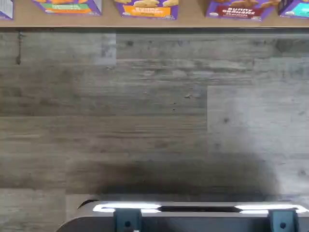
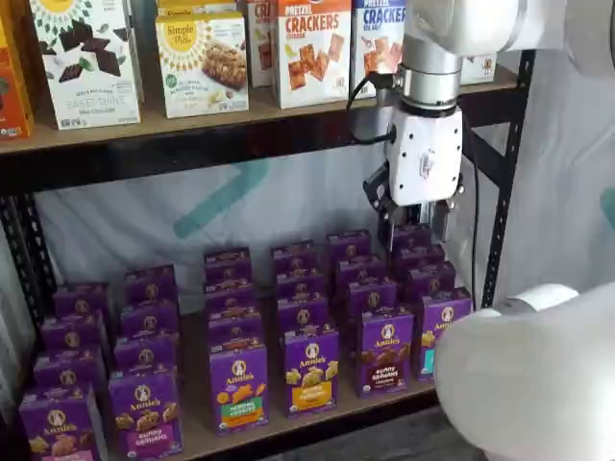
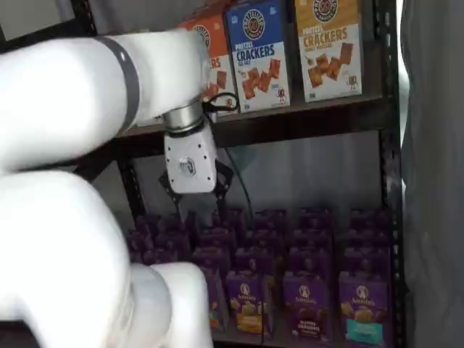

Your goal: Pick up the purple box with a brown patch in the center, on the bottom shelf, the fifth box from the left

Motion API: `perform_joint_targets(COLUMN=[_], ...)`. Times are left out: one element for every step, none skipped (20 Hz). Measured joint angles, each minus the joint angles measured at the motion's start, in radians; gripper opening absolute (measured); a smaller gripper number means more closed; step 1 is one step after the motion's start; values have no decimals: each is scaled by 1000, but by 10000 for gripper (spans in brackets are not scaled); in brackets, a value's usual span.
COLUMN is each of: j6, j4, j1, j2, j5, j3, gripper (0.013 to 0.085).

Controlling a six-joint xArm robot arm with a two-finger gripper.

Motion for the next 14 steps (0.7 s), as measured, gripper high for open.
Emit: perform_joint_targets(j6=[14,41,50,55,58,59,59,58,55,53,49,43,35,27], j4=[-19,-59,-74,-82,-87,-91,-94,-96,-96,-96,-94,-92,-89,-85], j1=[10,32,39,41,42,42,42,40,36,32,28,21,13,5], j2=[-7,-22,-26,-25,-22,-18,-15,-13,-11,-9,-6,0,8,15], j5=[-10,-31,-39,-43,-44,-46,-51,-58,-68,-79,-92,-110,-129,-147], j3=[6,18,22,23,23,24,26,29,34,39,45,52,60,67], gripper=[850,850,850,850,850,850,850,850,850,850,850,850,850,850])
